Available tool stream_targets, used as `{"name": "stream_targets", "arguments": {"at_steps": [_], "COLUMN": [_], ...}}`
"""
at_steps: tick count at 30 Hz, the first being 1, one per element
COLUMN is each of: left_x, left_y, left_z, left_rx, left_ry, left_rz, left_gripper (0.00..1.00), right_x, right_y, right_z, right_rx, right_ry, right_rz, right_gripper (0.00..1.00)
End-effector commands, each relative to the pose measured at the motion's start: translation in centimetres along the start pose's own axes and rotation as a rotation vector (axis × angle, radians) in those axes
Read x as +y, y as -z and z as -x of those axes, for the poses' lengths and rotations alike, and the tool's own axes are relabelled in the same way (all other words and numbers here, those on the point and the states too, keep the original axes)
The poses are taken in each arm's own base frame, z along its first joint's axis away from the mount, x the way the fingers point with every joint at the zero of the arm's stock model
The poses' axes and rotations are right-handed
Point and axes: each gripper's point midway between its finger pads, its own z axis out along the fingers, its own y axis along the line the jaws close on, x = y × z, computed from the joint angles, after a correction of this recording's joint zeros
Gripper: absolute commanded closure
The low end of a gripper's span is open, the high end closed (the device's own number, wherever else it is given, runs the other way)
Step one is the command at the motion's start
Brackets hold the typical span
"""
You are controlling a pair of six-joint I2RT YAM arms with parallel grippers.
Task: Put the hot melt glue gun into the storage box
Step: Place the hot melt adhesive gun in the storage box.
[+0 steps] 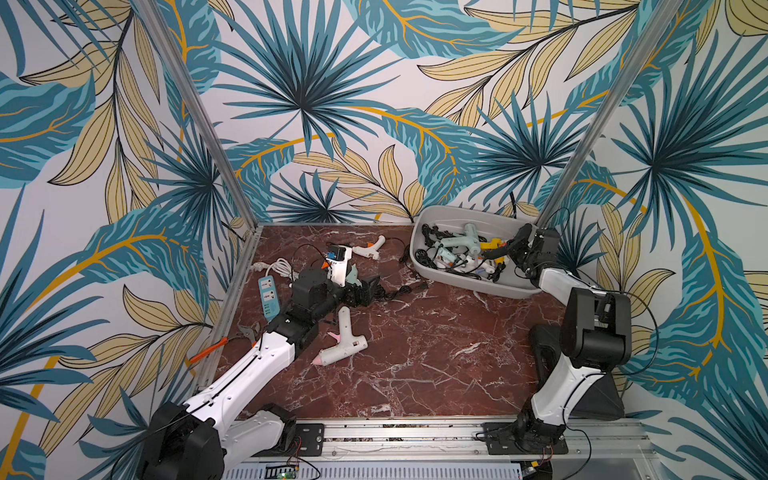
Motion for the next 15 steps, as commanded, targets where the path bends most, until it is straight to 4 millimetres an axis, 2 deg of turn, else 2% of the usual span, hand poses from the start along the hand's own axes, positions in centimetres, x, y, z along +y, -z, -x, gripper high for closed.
{"name": "stream_targets", "arguments": {"at_steps": [1, 3, 9, 15], "left_x": [-0.1, 0.2, 1.2, 2.0], "left_y": [0.5, 0.5, 0.8, 1.0], "left_z": [0.7, 0.5, -0.1, -0.9], "left_rx": [-0.034, -0.029, -0.012, 0.009], "left_ry": [-0.011, -0.009, 0.019, 0.048], "left_rz": [0.004, 0.021, 0.077, 0.115], "left_gripper": [0.0, 0.0, 0.0, 0.0], "right_x": [0.8, 0.1, -2.4, -3.7], "right_y": [-0.9, -1.3, -1.5, -1.4], "right_z": [0.0, -0.4, -1.5, -2.2], "right_rx": [0.017, 0.028, 0.073, 0.112], "right_ry": [-0.018, -0.024, -0.032, -0.021], "right_rz": [0.045, 0.023, -0.092, -0.159], "right_gripper": [0.91, 0.86, 0.58, 0.42]}}
